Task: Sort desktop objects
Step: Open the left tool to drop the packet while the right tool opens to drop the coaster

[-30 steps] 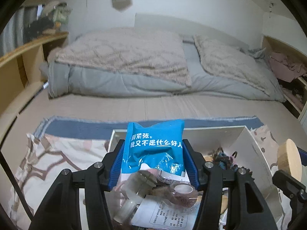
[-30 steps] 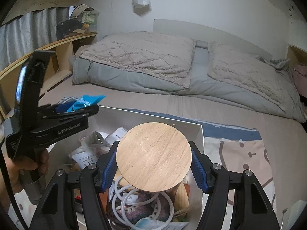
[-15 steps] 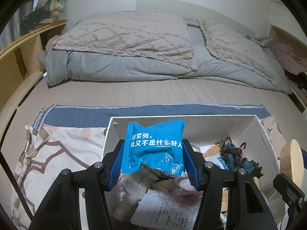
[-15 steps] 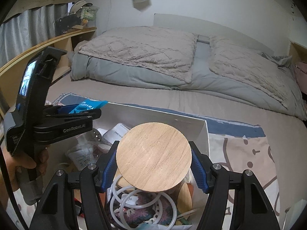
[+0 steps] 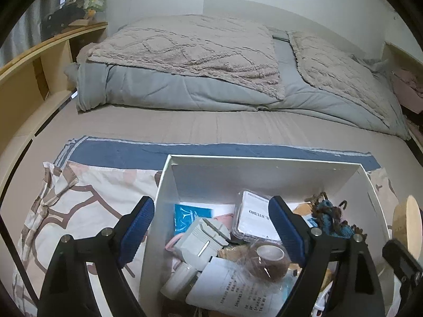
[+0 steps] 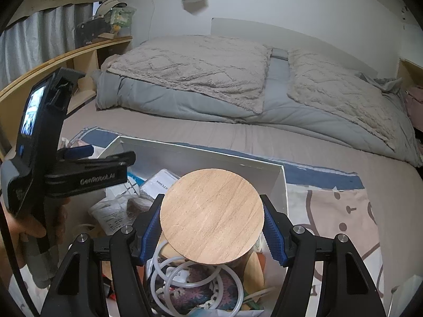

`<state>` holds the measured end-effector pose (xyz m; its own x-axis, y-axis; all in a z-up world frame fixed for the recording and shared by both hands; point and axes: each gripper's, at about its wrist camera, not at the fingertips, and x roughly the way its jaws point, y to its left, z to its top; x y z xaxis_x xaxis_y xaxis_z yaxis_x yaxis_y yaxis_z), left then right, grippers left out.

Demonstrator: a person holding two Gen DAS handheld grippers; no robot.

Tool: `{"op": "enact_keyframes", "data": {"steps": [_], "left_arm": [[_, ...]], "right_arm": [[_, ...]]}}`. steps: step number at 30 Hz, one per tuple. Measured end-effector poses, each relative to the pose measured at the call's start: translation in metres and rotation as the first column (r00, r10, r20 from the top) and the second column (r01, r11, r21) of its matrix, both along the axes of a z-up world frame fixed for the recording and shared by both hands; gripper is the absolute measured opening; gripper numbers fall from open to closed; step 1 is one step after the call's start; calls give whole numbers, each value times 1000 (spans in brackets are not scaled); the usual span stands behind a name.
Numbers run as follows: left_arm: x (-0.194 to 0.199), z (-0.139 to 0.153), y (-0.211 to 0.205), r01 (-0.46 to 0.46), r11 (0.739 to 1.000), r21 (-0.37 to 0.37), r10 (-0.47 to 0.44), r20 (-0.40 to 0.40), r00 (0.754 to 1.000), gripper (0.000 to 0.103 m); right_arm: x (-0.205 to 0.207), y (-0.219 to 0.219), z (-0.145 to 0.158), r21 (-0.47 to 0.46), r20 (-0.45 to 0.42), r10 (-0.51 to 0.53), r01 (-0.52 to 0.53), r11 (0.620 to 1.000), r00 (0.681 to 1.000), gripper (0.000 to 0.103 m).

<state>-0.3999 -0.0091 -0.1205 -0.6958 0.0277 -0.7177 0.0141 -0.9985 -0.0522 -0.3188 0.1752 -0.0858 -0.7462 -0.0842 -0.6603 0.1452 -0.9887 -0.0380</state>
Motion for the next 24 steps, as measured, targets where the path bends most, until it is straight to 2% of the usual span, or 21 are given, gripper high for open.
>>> {"op": "enact_keyframes", "data": {"steps": [7, 11, 15, 24], "left_arm": [[15, 7, 5, 48, 999, -20, -49, -53, 997, 89], [29, 18, 1, 52, 999, -9, -53, -130, 990, 89], [40, 25, -5, 59, 998, 8, -57, -172, 983, 89], [67, 42, -13, 103, 994, -37, -110, -273, 956, 89]], "right_arm": [[-5, 4, 4, -35, -1, -22, 21, 999, 1000, 68], [-12, 3, 1, -60, 30, -29, 31, 998, 999, 68], [-16, 2, -1, -54, 42, -52, 54, 997, 998, 68], [-28, 17, 8, -54, 52, -60, 63, 997, 997, 68]]}}
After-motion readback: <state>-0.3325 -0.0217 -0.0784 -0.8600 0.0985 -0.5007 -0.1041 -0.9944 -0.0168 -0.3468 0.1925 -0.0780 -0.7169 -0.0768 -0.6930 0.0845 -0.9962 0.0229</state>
